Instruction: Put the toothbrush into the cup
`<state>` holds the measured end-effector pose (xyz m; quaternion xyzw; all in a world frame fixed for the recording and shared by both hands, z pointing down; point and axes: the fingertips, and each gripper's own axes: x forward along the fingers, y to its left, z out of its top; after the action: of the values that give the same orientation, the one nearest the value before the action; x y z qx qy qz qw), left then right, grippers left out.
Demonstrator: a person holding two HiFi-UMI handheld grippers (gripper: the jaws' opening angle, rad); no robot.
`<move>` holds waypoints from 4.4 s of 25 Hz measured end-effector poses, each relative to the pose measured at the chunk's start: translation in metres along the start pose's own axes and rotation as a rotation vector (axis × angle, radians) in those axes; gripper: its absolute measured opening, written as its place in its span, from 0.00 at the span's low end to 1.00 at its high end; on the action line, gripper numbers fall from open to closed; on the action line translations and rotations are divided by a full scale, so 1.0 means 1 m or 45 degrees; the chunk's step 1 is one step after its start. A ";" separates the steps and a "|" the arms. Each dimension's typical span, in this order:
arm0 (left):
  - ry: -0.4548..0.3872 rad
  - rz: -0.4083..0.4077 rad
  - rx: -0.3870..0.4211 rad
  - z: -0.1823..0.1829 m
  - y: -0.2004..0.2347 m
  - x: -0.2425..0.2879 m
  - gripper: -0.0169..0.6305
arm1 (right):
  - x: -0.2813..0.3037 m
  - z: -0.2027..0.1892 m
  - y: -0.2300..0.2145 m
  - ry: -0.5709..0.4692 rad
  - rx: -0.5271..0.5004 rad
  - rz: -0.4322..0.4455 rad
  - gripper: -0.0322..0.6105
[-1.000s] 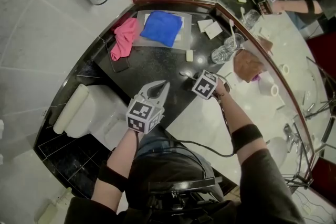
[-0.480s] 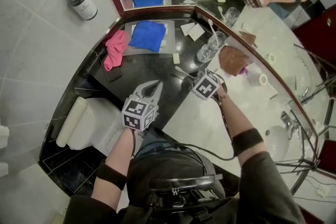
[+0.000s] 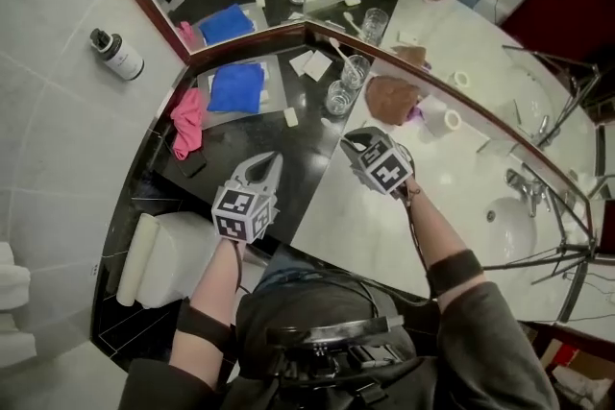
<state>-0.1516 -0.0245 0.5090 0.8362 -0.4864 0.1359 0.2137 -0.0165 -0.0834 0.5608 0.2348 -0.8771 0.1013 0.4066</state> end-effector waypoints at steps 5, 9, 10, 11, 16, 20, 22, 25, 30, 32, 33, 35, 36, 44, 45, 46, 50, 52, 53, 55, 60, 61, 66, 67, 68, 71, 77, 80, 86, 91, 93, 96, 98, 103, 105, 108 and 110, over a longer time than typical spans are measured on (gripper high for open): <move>0.010 -0.044 0.041 0.005 -0.021 0.004 0.03 | -0.041 -0.011 -0.010 -0.143 0.137 -0.108 0.15; 0.005 -0.072 0.034 0.008 -0.034 0.004 0.03 | -0.076 -0.020 -0.017 -0.296 0.291 -0.193 0.15; 0.005 -0.078 0.035 0.008 -0.037 0.004 0.03 | -0.085 -0.022 -0.018 -0.337 0.332 -0.214 0.15; 0.007 -0.083 0.038 0.008 -0.040 0.004 0.03 | -0.093 -0.026 -0.019 -0.377 0.370 -0.233 0.15; 0.023 -0.109 0.059 0.002 -0.057 0.009 0.03 | -0.121 -0.050 -0.020 -0.504 0.514 -0.319 0.15; 0.047 -0.128 0.086 -0.008 -0.069 0.017 0.03 | -0.121 -0.075 -0.021 -0.540 0.580 -0.357 0.15; 0.062 -0.138 0.106 -0.013 -0.072 0.020 0.03 | -0.119 -0.081 -0.021 -0.571 0.625 -0.369 0.15; 0.070 -0.152 0.130 -0.014 -0.072 0.027 0.03 | -0.116 -0.078 -0.024 -0.638 0.697 -0.378 0.15; 0.054 -0.161 0.155 -0.004 -0.066 0.050 0.03 | -0.099 -0.069 -0.052 -0.743 0.800 -0.403 0.15; 0.041 -0.160 0.162 0.001 -0.060 0.060 0.03 | -0.092 -0.059 -0.066 -0.789 0.831 -0.405 0.15; 0.034 -0.159 0.164 0.004 -0.057 0.066 0.03 | -0.088 -0.052 -0.073 -0.812 0.842 -0.402 0.15; 0.020 -0.156 0.164 0.010 -0.051 0.078 0.03 | -0.080 -0.039 -0.086 -0.857 0.861 -0.393 0.15; 0.013 -0.155 0.163 0.012 -0.047 0.084 0.03 | -0.076 -0.032 -0.093 -0.879 0.871 -0.389 0.15; -0.018 -0.130 0.149 0.011 -0.015 0.132 0.03 | -0.033 0.005 -0.140 -0.971 0.957 -0.363 0.15; -0.023 -0.127 0.142 0.012 -0.011 0.138 0.03 | -0.028 0.009 -0.144 -0.977 0.959 -0.362 0.15; -0.029 -0.124 0.136 0.013 -0.007 0.143 0.03 | -0.024 0.013 -0.148 -0.983 0.959 -0.361 0.15; -0.049 -0.127 0.125 0.017 0.003 0.163 0.03 | -0.013 0.027 -0.161 -1.008 0.955 -0.358 0.15; -0.057 -0.133 0.126 0.019 0.006 0.173 0.03 | -0.008 0.031 -0.169 -1.026 0.968 -0.360 0.15; -0.061 -0.135 0.131 0.021 0.007 0.177 0.03 | -0.006 0.032 -0.172 -1.038 0.981 -0.361 0.15; -0.070 -0.137 0.141 0.024 0.010 0.184 0.03 | -0.004 0.036 -0.179 -1.059 1.004 -0.363 0.15; -0.083 -0.136 0.127 0.026 0.017 0.194 0.03 | 0.003 0.043 -0.191 -1.068 1.011 -0.374 0.15; -0.082 -0.136 0.122 0.025 0.018 0.195 0.03 | 0.005 0.043 -0.192 -1.066 1.013 -0.375 0.15; -0.066 -0.143 0.109 0.017 0.021 0.199 0.03 | 0.020 0.038 -0.191 -1.036 1.031 -0.368 0.15; -0.062 -0.143 0.107 0.014 0.022 0.200 0.03 | 0.023 0.037 -0.190 -1.029 1.032 -0.365 0.15; -0.056 -0.142 0.104 0.012 0.023 0.200 0.03 | 0.026 0.035 -0.189 -1.022 1.031 -0.360 0.15; -0.042 -0.137 0.092 0.005 0.028 0.201 0.03 | 0.036 0.031 -0.185 -0.992 1.029 -0.351 0.15; -0.031 -0.131 0.070 -0.002 0.033 0.202 0.03 | 0.050 0.014 -0.181 -0.904 1.033 -0.383 0.15; -0.030 -0.133 0.063 -0.005 0.032 0.202 0.03 | 0.055 0.007 -0.179 -0.864 1.025 -0.400 0.15; -0.015 -0.136 0.050 -0.014 0.031 0.201 0.03 | 0.067 -0.006 -0.173 -0.788 1.041 -0.413 0.17; -0.008 -0.138 0.040 -0.019 0.032 0.198 0.03 | 0.071 -0.014 -0.171 -0.741 1.057 -0.419 0.25; -0.006 -0.136 0.034 -0.021 0.032 0.197 0.03 | 0.071 -0.017 -0.170 -0.726 1.062 -0.424 0.25; -0.008 -0.137 0.030 -0.021 0.030 0.195 0.03 | 0.069 -0.020 -0.169 -0.714 1.075 -0.431 0.25; -0.007 -0.139 0.032 -0.020 0.029 0.192 0.03 | 0.067 -0.021 -0.165 -0.707 1.080 -0.431 0.25; 0.007 -0.127 0.032 -0.016 0.023 0.180 0.03 | 0.053 -0.030 -0.148 -0.672 1.092 -0.424 0.25; 0.010 -0.118 0.034 -0.011 0.020 0.171 0.03 | 0.042 -0.032 -0.139 -0.665 1.086 -0.418 0.25; 0.009 -0.108 0.043 -0.002 0.014 0.156 0.03 | 0.022 -0.030 -0.125 -0.662 1.047 -0.397 0.25; 0.008 -0.099 0.047 0.004 0.009 0.144 0.03 | 0.006 -0.029 -0.117 -0.664 1.014 -0.388 0.19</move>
<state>-0.0887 -0.1385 0.5700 0.8579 -0.4501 0.1391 0.2048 0.0571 -0.1761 0.5827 0.5147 -0.7985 0.3058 0.0627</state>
